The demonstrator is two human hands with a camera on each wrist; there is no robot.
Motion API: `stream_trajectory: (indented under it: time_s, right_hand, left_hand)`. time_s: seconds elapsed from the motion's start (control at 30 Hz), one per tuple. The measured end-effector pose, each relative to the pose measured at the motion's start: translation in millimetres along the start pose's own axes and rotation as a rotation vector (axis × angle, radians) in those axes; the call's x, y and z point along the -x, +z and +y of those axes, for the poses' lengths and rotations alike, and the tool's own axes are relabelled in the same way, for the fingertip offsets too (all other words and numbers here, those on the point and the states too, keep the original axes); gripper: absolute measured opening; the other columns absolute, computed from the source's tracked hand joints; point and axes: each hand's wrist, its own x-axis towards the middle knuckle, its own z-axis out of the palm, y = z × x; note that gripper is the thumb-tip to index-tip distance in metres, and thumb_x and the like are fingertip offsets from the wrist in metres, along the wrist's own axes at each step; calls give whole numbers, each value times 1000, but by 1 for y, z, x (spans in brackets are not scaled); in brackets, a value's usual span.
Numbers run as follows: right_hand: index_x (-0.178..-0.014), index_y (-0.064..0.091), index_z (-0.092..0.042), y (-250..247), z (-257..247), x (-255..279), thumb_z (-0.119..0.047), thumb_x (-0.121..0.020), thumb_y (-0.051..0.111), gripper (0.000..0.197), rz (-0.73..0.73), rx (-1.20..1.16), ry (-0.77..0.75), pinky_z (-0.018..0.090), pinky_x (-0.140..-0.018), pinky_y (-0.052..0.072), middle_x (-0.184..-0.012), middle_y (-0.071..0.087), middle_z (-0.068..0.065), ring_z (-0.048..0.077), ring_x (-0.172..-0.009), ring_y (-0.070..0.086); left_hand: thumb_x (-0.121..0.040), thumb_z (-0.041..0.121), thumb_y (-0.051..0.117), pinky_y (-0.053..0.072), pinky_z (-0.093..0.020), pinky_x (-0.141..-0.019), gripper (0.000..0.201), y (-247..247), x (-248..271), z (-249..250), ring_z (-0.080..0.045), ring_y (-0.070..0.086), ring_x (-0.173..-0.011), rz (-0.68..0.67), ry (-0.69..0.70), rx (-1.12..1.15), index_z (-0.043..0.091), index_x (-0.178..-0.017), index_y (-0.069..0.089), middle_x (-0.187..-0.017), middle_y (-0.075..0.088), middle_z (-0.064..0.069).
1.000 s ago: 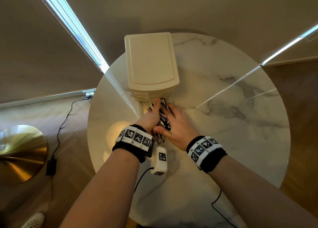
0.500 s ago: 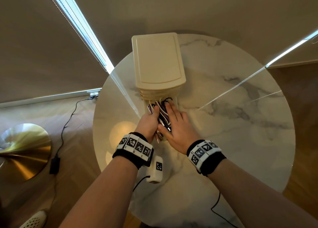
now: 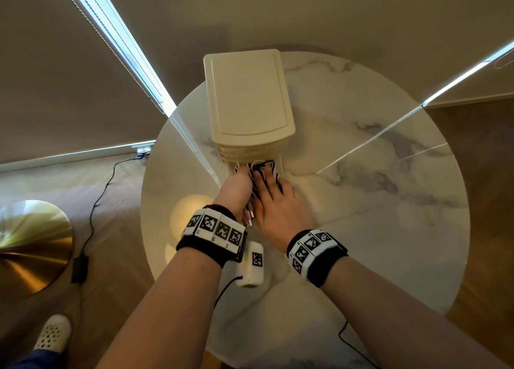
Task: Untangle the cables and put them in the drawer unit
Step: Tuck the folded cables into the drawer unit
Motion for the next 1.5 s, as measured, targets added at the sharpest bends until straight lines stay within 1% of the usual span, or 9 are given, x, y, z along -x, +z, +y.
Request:
stream_trajectory:
  time_s: [0.2, 0.4, 0.53, 0.63, 0.77, 0.93, 1.1, 1.23, 1.5]
  right_hand:
    - [-163, 16, -18, -10, 1, -2, -44, -104, 9, 64, -12, -15, 0, 40, -119, 27, -169, 19, 7, 32, -141, 35]
    - [-163, 1, -28, -17, 4, 5, -42, -108, 19, 60, -28, -216, 11, 41, -124, 19, -172, 6, 2, 29, -147, 23]
    - [-163, -2, -30, -13, 8, 6, -57, -97, 19, 75, -41, -58, -42, 43, -123, 21, -171, 4, 8, 34, -147, 25]
    - [-163, -2, -27, -9, 10, 4, -63, -97, 30, 82, -36, 9, -55, 42, -123, 22, -171, 2, 10, 35, -146, 28]
    - [-163, 9, -26, -1, 4, 4, -57, -100, 38, 77, 11, 16, -18, 43, -119, 27, -171, 7, 12, 36, -143, 33]
    - [-163, 15, -25, 2, -4, 3, -57, -102, 31, 71, 60, -10, 24, 46, -115, 32, -170, 14, 13, 38, -139, 38]
    - [-161, 19, -12, 2, -4, 3, -57, -97, 28, 79, 80, 1, 28, 45, -115, 34, -165, 26, 17, 37, -134, 44]
    - [-161, 16, -4, 4, -6, 3, -59, -99, 35, 85, 90, -7, 50, 48, -119, 29, -164, 28, 20, 40, -146, 34]
    - [-161, 4, -3, 1, 1, -4, -49, -101, 43, 85, 40, 15, -107, 42, -128, 11, -169, -5, 21, 35, -157, 8]
  left_hand:
    - [-111, 33, 39, 47, -34, -83, 30, 5, 31, -17, -25, 61, -96, 250, 384, -272, 10, -125, 54, -106, 66, -4]
    - [-112, 34, 35, 39, -16, -62, 31, 12, 25, -22, -11, 59, -77, 319, 390, -308, 15, -105, 59, -84, 60, 7]
    - [-112, 33, 29, 49, -39, -83, 47, 3, 14, -9, -37, 66, -97, 248, 461, -695, 7, -107, 67, -102, 71, -19]
    - [-112, 37, 30, 47, -37, -73, 50, -1, 7, -1, -39, 68, -96, 301, 441, -953, 6, -113, 68, -103, 71, -19]
    - [-108, 46, 44, 53, -37, -74, 50, -5, 14, -11, -35, 69, -84, 367, 467, -805, 6, -97, 73, -86, 72, -16]
    - [-100, 20, 66, 49, -22, -80, 31, -8, 28, -32, -14, 65, -91, 453, 579, -391, 18, -129, 56, -103, 66, 4]
    - [-105, 12, 54, 35, -15, -86, 26, -5, 23, -40, -29, 65, -104, 447, 720, -544, 5, -127, 67, -118, 66, -11]
    - [-107, 19, 50, 42, -24, -89, 56, -6, 23, -42, -18, 64, -105, 409, 603, -457, 29, -159, 31, -122, 64, 3]
    - [-96, 7, 63, 52, -43, -90, 18, -3, 9, -43, -30, 56, -106, 486, 725, -567, 10, -114, 66, -115, 57, -9]
